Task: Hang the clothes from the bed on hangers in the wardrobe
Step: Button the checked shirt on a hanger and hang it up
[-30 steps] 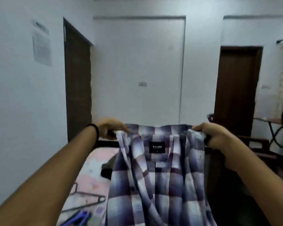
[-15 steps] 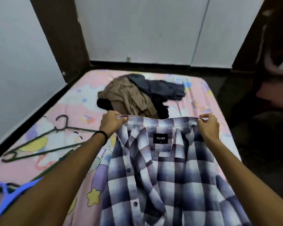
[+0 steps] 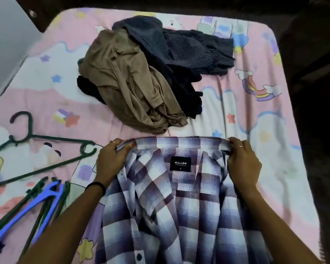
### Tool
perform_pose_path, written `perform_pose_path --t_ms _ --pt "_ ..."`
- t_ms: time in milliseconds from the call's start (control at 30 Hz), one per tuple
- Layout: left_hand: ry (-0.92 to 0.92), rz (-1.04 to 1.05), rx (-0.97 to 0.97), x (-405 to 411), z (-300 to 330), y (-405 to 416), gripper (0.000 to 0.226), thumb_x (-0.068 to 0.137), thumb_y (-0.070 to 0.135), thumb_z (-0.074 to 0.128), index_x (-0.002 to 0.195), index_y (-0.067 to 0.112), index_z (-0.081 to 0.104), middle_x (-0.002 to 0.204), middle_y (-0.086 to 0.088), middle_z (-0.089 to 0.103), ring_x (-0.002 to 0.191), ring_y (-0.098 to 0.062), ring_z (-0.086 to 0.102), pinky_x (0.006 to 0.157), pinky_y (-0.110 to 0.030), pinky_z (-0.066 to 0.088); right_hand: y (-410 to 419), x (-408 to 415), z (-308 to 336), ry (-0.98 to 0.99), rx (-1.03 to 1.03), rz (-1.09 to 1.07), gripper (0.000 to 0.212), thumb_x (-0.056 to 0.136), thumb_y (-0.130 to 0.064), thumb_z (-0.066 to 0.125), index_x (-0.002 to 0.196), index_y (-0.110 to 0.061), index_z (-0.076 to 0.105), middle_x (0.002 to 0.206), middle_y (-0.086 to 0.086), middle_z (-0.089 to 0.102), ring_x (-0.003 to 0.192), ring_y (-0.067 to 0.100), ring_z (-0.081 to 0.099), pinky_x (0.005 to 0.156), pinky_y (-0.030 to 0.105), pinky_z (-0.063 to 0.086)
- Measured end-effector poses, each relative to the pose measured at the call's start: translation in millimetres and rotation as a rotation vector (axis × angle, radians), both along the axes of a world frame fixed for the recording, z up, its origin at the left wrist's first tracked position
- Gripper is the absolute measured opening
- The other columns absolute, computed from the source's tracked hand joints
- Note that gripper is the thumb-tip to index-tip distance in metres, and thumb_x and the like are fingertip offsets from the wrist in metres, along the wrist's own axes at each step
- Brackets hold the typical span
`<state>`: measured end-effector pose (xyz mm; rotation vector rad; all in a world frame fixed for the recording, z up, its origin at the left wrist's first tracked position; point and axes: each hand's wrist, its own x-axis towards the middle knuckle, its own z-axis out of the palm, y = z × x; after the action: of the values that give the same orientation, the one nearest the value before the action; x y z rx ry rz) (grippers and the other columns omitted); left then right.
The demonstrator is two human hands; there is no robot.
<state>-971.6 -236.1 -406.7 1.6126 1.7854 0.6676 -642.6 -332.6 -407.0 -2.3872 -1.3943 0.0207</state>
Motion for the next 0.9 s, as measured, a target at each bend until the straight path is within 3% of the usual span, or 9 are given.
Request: perform_pose_path --t_ms 167,300,367,433,533,667,800,900 --pt "-0.046 -0.022 0.007 4 -1 -2 0.033 0.081 0.055 0.06 0.084 0.022 0.062 0.08 0.005 0.066 0.079 -0.016 0.062 0.069 -0.031 0.049 0 2 2 -0.013 -0.048 -0.02 0.044 0.082 -0.004 0.051 0.124 -0.015 0.058 0.108 0.017 0.056 0.083 0.042 0.058 0.06 0.041 0.042" --pt "-0.201 -0.079 0.009 2 15 -24 0.03 0.09 0.024 0.065 0.114 0.01 0.053 0.1 0.001 0.061 0.093 -0.016 0.057 0.073 -0.008 0.043 -1 -2 10 -0.001 -0.098 -0.002 0.041 0.086 -0.006 0.045 0.124 -0.017 0.055 0.111 0.019 0.053 0.088 0.043 0.058 0.068 0.042 0.042" --pt "-0.188 -0.143 0.122 -13 18 -50 0.043 0.09 0.021 0.065 0.127 0.005 0.048 0.118 -0.007 0.058 0.108 -0.02 0.054 0.094 -0.02 0.043 -6 -6 21 0.027 -0.111 0.036 0.045 0.085 -0.005 0.043 0.128 -0.019 0.052 0.113 0.02 0.051 0.094 0.044 0.056 0.076 0.046 0.044" --pt "0.002 -0.186 0.236 -41 19 -76 0.054 0.089 0.032 0.062 0.133 0.003 0.047 0.129 -0.014 0.055 0.119 -0.027 0.05 0.104 -0.036 0.037 -11 -11 32 -0.056 -0.049 0.09 0.057 0.08 -0.003 0.048 0.135 -0.02 0.05 0.113 0.025 0.049 0.094 0.047 0.054 0.082 0.051 0.043" --pt "0.199 -0.045 0.372 -100 24 -120 0.05 0.086 0.032 0.059 0.125 0.0 0.055 0.124 -0.018 0.058 0.115 -0.035 0.051 0.099 -0.04 0.036 -25 -40 49 -0.258 0.079 0.153 0.059 0.078 -0.006 0.059 0.135 -0.013 0.05 0.117 0.031 0.048 0.095 0.049 0.051 0.084 0.053 0.038" --pt "0.265 0.286 0.331 -143 23 -188 0.036 0.08 0.005 0.066 0.114 -0.004 0.059 0.116 -0.024 0.056 0.112 -0.044 0.048 0.09 -0.051 0.041 -40 -108 65 -0.362 0.001 0.328 0.063 0.068 -0.005 0.067 0.13 -0.007 0.053 0.13 0.028 0.048 0.107 0.047 0.052 0.09 0.055 0.038" --pt "0.353 0.217 0.409 -143 17 -202 0.044 0.077 0.003 0.072 0.118 -0.006 0.058 0.119 -0.025 0.057 0.112 -0.045 0.051 0.085 -0.054 0.046 -29 -178 85 -0.459 -0.011 0.626 0.053 0.075 -0.006 0.058 0.128 -0.007 0.054 0.133 0.022 0.046 0.118 0.042 0.049 0.1 0.054 0.033" --pt "0.395 0.158 0.424 -144 7 -189 0.045 0.078 0.005 0.07 0.12 -0.005 0.057 0.124 -0.023 0.056 0.114 -0.044 0.05 0.088 -0.054 0.045 -10 -233 89 -0.519 0.05 0.859 0.04 0.073 -0.008 0.057 0.113 -0.005 0.062 0.119 0.022 0.055 0.105 0.041 0.056 0.089 0.047 0.042"
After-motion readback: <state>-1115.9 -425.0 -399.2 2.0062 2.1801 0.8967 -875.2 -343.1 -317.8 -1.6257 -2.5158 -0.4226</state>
